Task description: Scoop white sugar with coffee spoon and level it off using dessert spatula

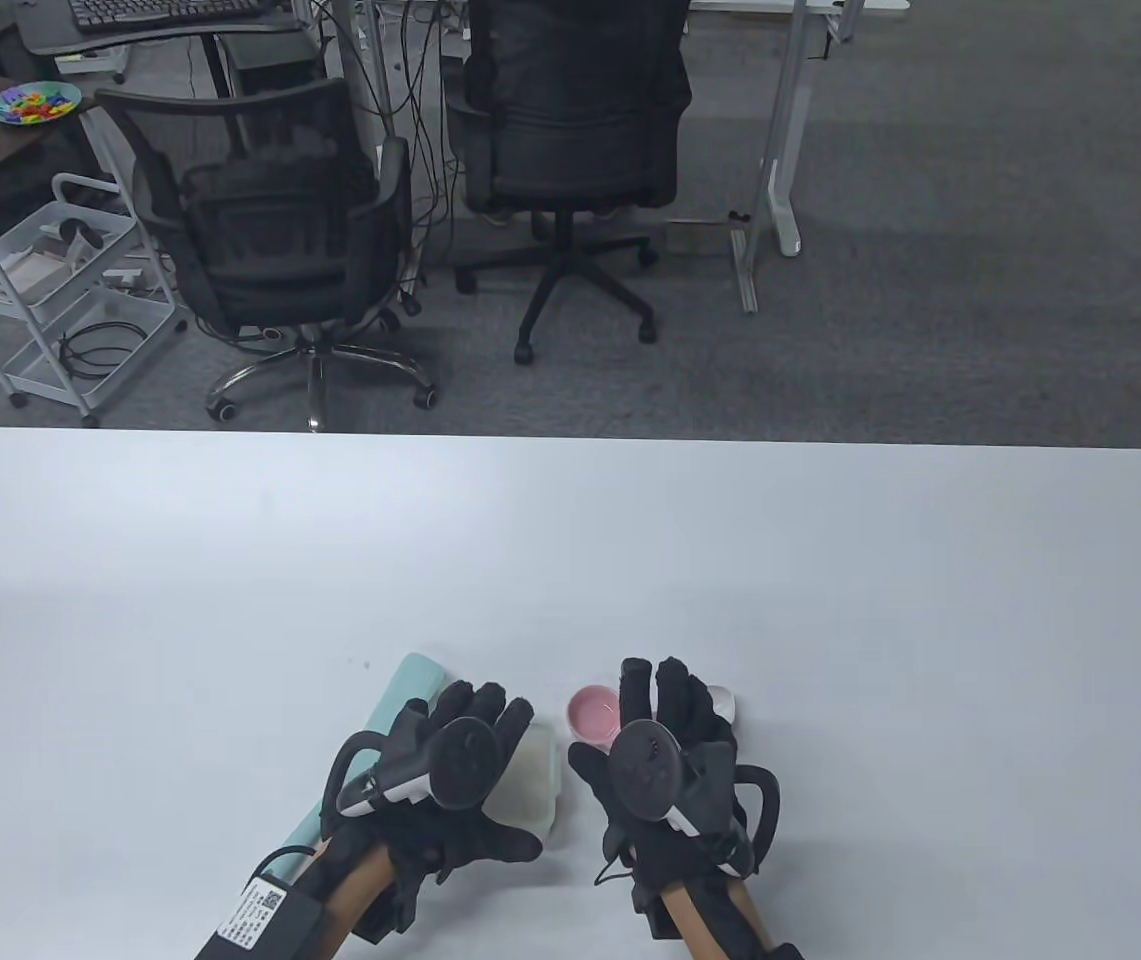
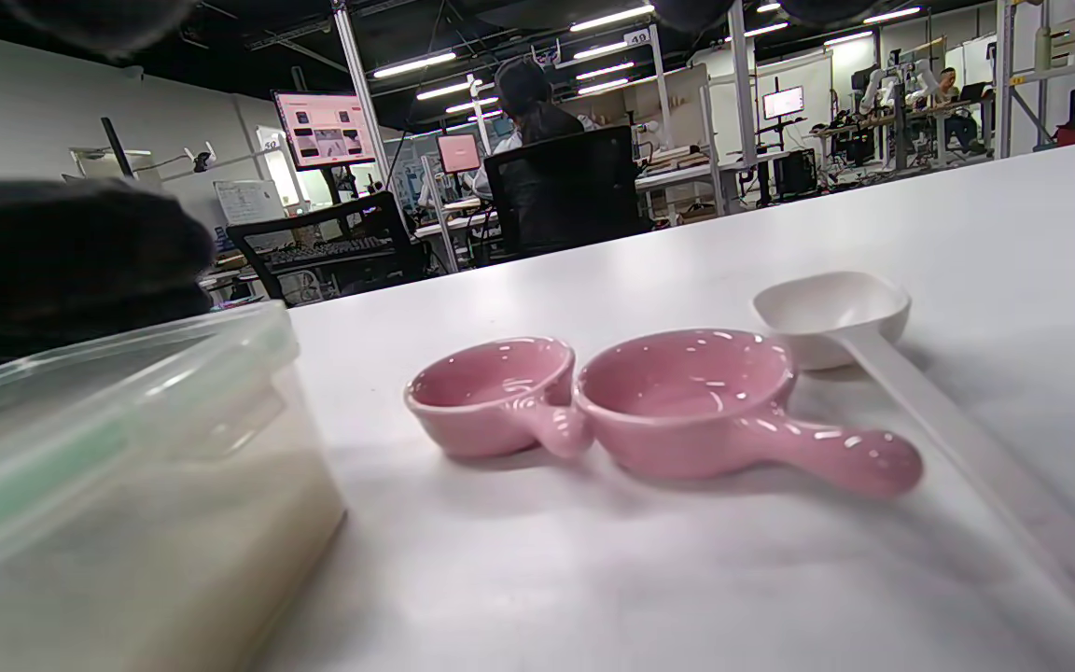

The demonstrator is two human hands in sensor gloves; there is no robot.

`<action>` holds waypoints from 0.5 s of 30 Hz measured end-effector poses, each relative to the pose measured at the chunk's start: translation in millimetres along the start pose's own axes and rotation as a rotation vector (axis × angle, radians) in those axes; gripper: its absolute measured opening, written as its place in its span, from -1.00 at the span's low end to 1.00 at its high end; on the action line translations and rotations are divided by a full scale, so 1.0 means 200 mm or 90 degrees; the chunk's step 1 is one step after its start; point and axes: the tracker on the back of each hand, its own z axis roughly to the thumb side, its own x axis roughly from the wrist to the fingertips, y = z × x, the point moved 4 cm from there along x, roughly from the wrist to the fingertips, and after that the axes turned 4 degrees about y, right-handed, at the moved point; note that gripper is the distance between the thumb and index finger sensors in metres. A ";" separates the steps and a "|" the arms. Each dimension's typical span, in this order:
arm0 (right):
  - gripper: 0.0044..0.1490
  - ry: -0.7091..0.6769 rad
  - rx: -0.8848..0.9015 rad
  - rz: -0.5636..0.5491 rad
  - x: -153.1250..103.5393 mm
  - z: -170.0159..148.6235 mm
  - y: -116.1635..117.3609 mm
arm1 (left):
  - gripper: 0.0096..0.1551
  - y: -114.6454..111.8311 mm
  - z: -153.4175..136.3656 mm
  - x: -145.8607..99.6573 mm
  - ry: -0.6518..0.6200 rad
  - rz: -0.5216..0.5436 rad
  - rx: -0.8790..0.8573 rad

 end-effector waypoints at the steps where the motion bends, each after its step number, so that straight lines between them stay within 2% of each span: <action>1: 0.26 -0.002 -0.001 0.001 0.00 0.00 0.00 | 0.46 0.00 0.00 0.00 0.006 0.021 0.016; 3: 0.26 -0.007 -0.001 0.002 0.00 0.01 0.00 | 0.46 0.03 0.01 -0.01 -0.007 0.078 0.025; 9: 0.27 -0.011 0.010 -0.008 -0.01 0.01 -0.02 | 0.45 0.09 -0.02 -0.04 -0.012 0.087 -0.038; 15: 0.27 0.006 0.016 0.001 0.01 -0.02 -0.01 | 0.44 0.23 -0.23 -0.11 0.053 0.153 -0.061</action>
